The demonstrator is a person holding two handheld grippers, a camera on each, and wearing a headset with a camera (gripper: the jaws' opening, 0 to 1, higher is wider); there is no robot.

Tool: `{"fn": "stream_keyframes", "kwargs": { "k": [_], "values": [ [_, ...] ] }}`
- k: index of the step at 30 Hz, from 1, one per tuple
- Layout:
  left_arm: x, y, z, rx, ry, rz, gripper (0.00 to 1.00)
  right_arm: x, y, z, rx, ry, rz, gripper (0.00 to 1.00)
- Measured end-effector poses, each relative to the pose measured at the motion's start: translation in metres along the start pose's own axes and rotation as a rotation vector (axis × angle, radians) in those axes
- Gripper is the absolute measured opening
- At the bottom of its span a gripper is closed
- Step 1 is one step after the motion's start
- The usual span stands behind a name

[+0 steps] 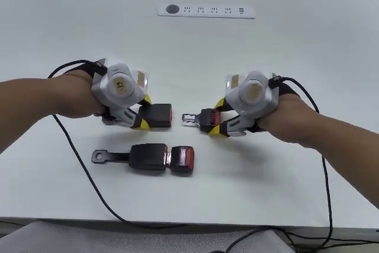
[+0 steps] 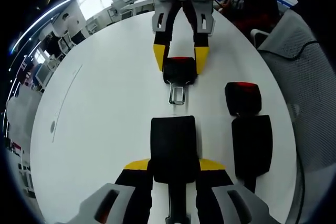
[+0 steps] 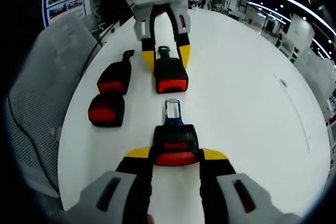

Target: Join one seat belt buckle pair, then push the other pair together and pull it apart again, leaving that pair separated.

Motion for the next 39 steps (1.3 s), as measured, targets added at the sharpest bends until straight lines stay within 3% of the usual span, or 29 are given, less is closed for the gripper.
{"fn": "stream_keyframes", "kwargs": {
  "k": [9,15,32,39],
  "values": [
    [0.001,0.0,0.0,0.001,-0.004,0.009,0.32,0.014,0.012,-0.005,0.016,-0.037,0.006,0.34],
    [0.002,0.001,0.0,0.001,0.0,0.015,0.32,0.019,0.013,-0.003,-0.011,-0.095,0.014,0.34],
    [0.001,0.001,0.002,-0.014,0.002,0.007,0.32,0.022,0.02,-0.002,0.0,-0.038,-0.06,0.32],
    [0.001,0.001,0.001,-0.014,0.017,0.003,0.31,0.032,0.027,0.0,0.011,-0.041,-0.068,0.32]
  ]
}}
Point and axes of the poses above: the centre of the closed fingertips' face, and the gripper's own axes: y roughly forward along the fingers, z roughly to its left, x roughly out of its top, the point moved 9 cm from there along -y, roughly backward along the fingers, and after that the axes turned 4 degrees about -y, right-handed, at the moved point
